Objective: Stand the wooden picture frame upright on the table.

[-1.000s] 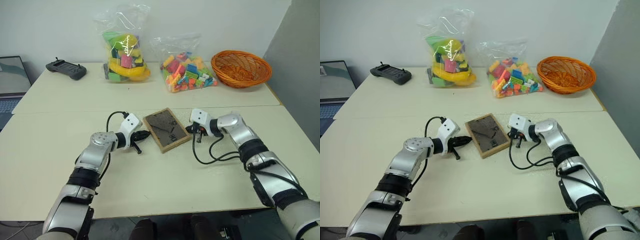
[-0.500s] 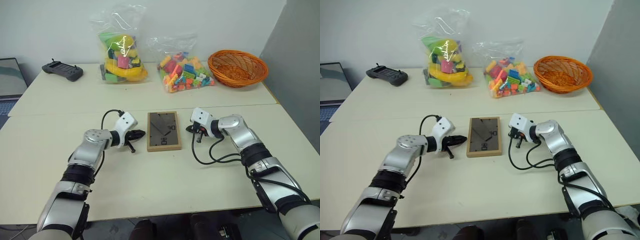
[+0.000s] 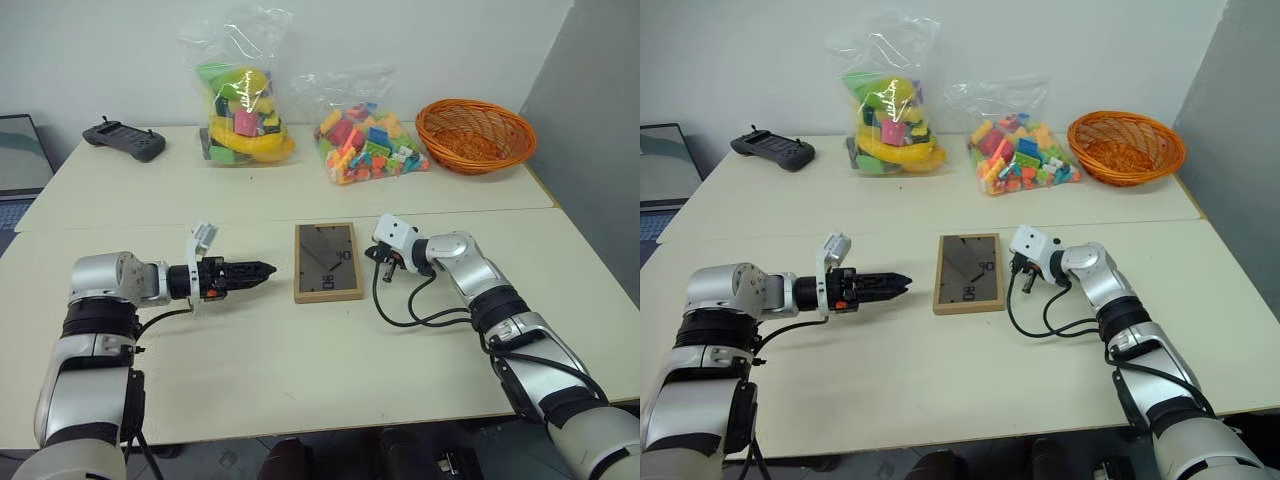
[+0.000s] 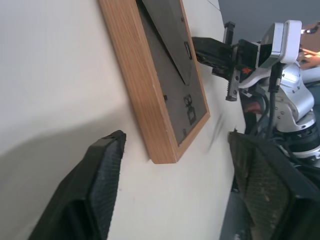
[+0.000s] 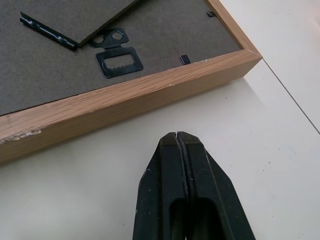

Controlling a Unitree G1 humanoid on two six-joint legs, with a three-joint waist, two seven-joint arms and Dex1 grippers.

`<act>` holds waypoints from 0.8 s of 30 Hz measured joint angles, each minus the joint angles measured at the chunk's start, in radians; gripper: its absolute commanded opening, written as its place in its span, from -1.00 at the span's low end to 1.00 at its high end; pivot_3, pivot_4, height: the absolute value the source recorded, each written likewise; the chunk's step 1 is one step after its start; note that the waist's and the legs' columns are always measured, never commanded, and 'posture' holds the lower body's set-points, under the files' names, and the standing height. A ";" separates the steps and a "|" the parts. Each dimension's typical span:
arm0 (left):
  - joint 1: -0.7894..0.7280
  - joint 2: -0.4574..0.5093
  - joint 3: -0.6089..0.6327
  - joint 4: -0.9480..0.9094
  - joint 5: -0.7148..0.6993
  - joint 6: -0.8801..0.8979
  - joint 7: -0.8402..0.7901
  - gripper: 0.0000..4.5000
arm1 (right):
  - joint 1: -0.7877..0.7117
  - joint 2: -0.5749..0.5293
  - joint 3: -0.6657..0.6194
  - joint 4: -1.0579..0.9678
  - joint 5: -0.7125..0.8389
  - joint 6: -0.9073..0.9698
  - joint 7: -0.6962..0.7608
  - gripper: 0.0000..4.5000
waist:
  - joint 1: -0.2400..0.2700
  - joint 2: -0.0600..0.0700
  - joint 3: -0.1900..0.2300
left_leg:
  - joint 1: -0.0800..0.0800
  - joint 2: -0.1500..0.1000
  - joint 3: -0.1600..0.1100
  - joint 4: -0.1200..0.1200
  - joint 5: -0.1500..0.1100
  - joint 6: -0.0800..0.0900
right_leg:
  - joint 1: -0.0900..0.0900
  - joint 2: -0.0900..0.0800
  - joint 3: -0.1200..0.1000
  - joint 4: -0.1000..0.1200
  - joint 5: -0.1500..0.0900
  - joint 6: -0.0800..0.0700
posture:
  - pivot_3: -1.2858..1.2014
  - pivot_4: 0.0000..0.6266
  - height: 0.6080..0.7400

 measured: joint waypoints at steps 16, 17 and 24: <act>-0.024 -0.156 -0.018 0.080 0.022 -0.103 0.048 0.98 | 0.112 0.098 0.057 -0.229 0.000 0.148 -0.001 -1.00 | 0.032 0.003 -0.005 | 0.004 -0.003 0.000 0.001 0.000 0.000 | 0.003 -0.002 0.000 0.004 0.000 0.000 | 0.03 -0.52 1.00; -0.025 -0.164 -0.018 0.079 0.023 -0.108 0.050 0.98 | 0.113 0.104 0.061 -0.235 0.000 0.153 -0.002 -1.00 | 0.035 0.003 -0.005 | 0.004 -0.003 0.000 0.001 0.000 0.000 | 0.003 -0.002 0.000 0.004 0.000 0.000 | 0.03 -0.52 1.00; -0.022 -0.174 -0.013 0.082 0.028 -0.130 0.064 0.42 | 0.127 0.071 0.060 -0.259 0.000 0.158 -0.014 -1.00 | 0.036 0.003 -0.005 | 0.004 -0.003 0.000 0.001 0.000 0.000 | 0.003 -0.002 0.000 0.004 0.000 0.000 | 0.03 -0.52 1.00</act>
